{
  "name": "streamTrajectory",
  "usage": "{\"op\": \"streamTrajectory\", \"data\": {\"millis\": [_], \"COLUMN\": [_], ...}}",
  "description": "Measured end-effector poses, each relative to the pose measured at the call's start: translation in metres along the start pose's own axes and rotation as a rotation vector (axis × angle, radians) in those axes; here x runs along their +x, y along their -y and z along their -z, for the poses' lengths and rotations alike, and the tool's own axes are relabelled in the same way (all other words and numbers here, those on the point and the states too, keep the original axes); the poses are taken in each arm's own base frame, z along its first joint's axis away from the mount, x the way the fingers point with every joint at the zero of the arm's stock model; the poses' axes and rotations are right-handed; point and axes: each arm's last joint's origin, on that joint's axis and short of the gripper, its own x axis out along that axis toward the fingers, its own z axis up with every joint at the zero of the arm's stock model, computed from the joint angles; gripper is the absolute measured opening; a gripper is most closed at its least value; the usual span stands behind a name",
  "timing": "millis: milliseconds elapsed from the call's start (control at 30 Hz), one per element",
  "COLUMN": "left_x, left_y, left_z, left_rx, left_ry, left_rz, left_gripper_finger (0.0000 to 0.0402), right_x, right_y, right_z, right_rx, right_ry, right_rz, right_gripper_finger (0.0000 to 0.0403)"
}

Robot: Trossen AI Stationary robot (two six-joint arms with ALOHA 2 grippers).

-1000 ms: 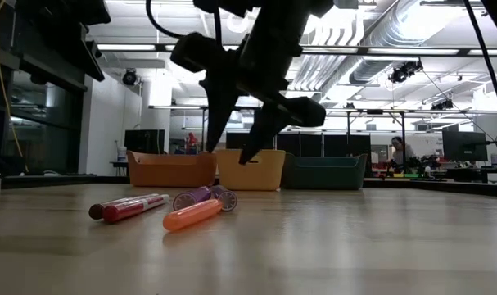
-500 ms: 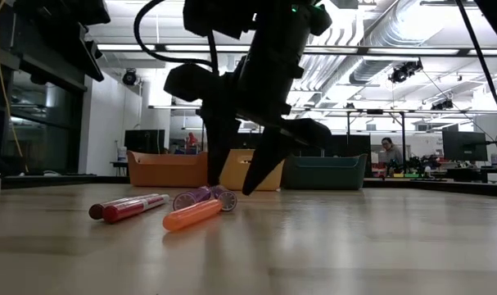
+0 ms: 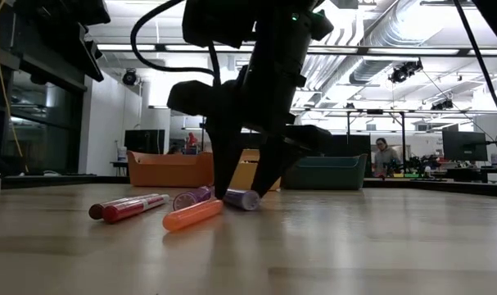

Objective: Pick & Place Markers
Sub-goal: Put the purple highlighter into the blue bin

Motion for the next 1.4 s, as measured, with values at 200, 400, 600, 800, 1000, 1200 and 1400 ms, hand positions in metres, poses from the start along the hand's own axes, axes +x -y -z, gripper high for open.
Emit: {"op": "streamTrajectory", "data": {"millis": [200,400,600,800,1000,1200,1400], "left_x": [0.0,0.0,0.0,0.0,0.0,0.0,0.0], "left_y": [0.0,0.0,0.0,0.0,0.0,0.0,0.0], "left_z": [0.001,0.001,0.001,0.001,0.001,0.001,0.001], "left_rx": [-0.001,-0.001,-0.001,-0.001,-0.001,-0.001,-0.001], "left_ry": [-0.01,-0.009,-0.009,-0.009,-0.008,-0.008,-0.008], "left_rz": [0.001,0.001,-0.002,-0.002,-0.002,-0.002,-0.001], "left_gripper_finger": [0.0094,0.0094,0.0094,0.0094,0.0094,0.0094,0.0094], "right_x": [0.008,0.006,0.006,0.006,0.007,0.007,0.006], "right_y": [0.001,0.011,0.013,0.016,0.018,0.021,0.022], "right_z": [0.01,0.021,0.025,0.021,0.017,0.016,0.016], "right_rx": [-0.015,0.034,0.061,0.08,0.091,0.063,0.012], "right_ry": [-0.001,-0.091,-0.149,-0.201,-0.229,-0.229,-0.228], "right_rz": [0.053,0.171,0.188,0.179,0.174,0.199,0.207], "right_gripper_finger": [0.0197,0.0196,0.0196,0.0196,0.0181,0.0116,0.0056]}}
